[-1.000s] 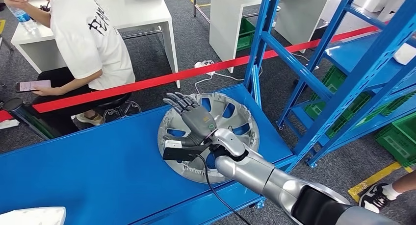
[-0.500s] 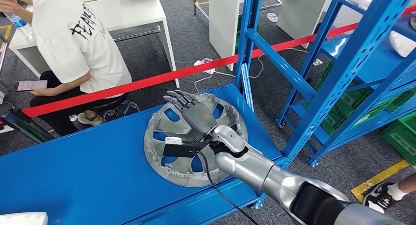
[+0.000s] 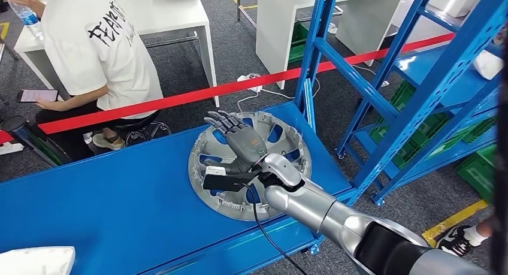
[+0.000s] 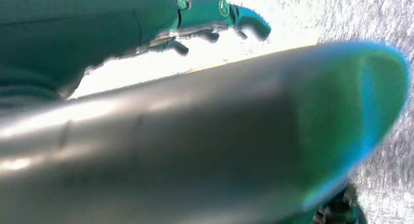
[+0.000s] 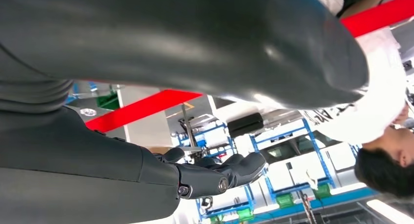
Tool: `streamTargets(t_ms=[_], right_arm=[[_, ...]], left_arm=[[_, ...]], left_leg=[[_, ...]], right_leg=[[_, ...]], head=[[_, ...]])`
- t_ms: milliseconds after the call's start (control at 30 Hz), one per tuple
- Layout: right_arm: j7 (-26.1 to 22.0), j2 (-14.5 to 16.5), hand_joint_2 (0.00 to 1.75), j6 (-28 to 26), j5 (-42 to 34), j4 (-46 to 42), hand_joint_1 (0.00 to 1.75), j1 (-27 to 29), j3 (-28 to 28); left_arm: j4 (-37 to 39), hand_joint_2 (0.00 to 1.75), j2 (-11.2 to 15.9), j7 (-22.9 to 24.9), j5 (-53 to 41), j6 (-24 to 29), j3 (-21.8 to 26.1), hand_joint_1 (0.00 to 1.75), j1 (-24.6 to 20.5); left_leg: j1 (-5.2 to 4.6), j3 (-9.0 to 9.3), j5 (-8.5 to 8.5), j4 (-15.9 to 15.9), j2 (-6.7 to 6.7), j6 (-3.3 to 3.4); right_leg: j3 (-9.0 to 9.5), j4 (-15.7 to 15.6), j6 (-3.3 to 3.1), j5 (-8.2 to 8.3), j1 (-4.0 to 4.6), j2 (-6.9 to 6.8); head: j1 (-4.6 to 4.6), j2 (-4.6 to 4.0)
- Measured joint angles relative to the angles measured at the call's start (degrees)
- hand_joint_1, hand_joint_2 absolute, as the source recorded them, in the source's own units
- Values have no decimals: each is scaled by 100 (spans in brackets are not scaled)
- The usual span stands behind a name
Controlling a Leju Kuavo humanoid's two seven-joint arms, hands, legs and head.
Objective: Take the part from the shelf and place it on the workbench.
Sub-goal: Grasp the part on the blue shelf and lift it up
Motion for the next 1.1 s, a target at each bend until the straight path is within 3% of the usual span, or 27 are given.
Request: streamTargets(t_ms=[33,100,167,267,333,367,433,500,533,567,633,700,800,867,933,1033,1067,1100], right_arm=[[1,-3,0,0,-1,8,0,2,3],[1,-9,0,-1,0,15,0,-8,5],[0,-10,0,-4,1,17,0,-18,8],[8,-15,0,-10,1,19,0,-17,11],[24,-18,0,-13,4,19,0,-20,12],[33,-17,0,-14,7,19,0,-20,13],[42,-17,0,-14,10,19,0,-17,20],[53,-17,0,-12,10,19,0,-9,32],[64,-17,0,-11,10,19,0,-6,38],[74,-17,0,-11,10,19,0,-5,43],[87,-17,0,-11,10,19,0,-8,46],[95,-19,0,-12,11,19,0,-9,47],[108,-17,0,-14,14,19,0,-8,51],[119,-20,0,-19,17,19,0,-9,53],[132,-23,0,-27,22,19,0,-11,53],[144,-23,0,-31,28,21,0,27,53],[147,-23,0,-31,32,21,0,49,53],[150,-23,0,-31,36,21,0,65,53]], left_arm=[[1,0,-1,2,0,0,1,0,0],[1,0,-4,3,-1,0,1,0,-5],[0,0,-5,3,-1,0,1,0,-10],[0,0,-6,7,-4,0,1,0,-10],[-1,0,-7,13,-17,1,1,0,-12],[-1,0,-8,17,-26,1,1,0,-15],[0,0,-9,25,-38,2,1,0,-18],[2,0,-11,36,-50,2,1,0,-15],[2,0,-13,41,-58,2,1,0,-16],[2,0,-15,45,-65,2,1,0,-19],[0,0,-15,49,-78,2,1,0,-34],[-1,0,-16,54,-87,0,1,0,-54],[0,0,-19,63,-92,-2,1,0,-64],[-2,0,-20,64,-93,-2,1,0,-70],[-4,0,-22,64,-93,-2,1,0,-77],[-5,0,-31,65,-92,-4,1,0,-78],[-5,0,-33,67,-91,-4,1,0,-77],[-5,0,-33,68,-89,-3,1,0,-77]], left_leg=[[1,-4,-2,13,0,-3],[4,-9,-16,50,-1,-27],[-14,-23,-33,85,-10,-85],[-28,-32,-14,61,-16,-191],[-17,-99,-121,194,-16,-256],[-12,-197,-266,416,-16,-283],[-6,-520,-656,1155,-16,-318],[-4,-737,-811,1669,-16,-326],[-4,-697,-728,1618,-16,-319],[-4,-544,-555,1335,-16,-305],[-14,-124,-235,513,-18,-259],[-33,79,-137,84,-22,-198],[-49,70,-111,52,-27,-118],[-30,72,-63,7,-22,-46],[-10,67,-26,-24,-14,10],[-20,37,-14,-14,-10,31],[-24,23,-12,-4,-9,34],[-26,11,-11,10,-8,35]], right_leg=[[76,-131,-1,119,-6,-1],[486,-912,-12,470,-20,-12],[774,-1496,-49,638,-4,-15],[786,-1581,-148,664,15,1],[788,-1619,-225,704,-3,-4],[789,-1637,-256,721,-14,-8],[771,-1638,-283,732,-14,-11],[753,-1629,-288,735,-10,-10],[749,-1623,-287,736,-9,-8],[749,-1616,-285,736,-9,-5],[746,-1599,-259,735,1,0],[726,-1597,-196,752,15,3],[715,-1630,-105,795,17,6],[677,-1537,-55,715,9,3],[535,-1202,-14,479,1,0],[128,-286,25,56,-2,-1],[33,-68,30,0,-3,-1],[48,-72,25,56,-2,-2]], head=[[1,0],[3,0],[4,0],[4,0],[-1,0],[-5,0],[-13,0],[-12,0],[-12,0],[-12,0],[-12,0],[-9,0],[-9,0],[-2,0],[20,0],[38,0],[38,0],[39,0]])
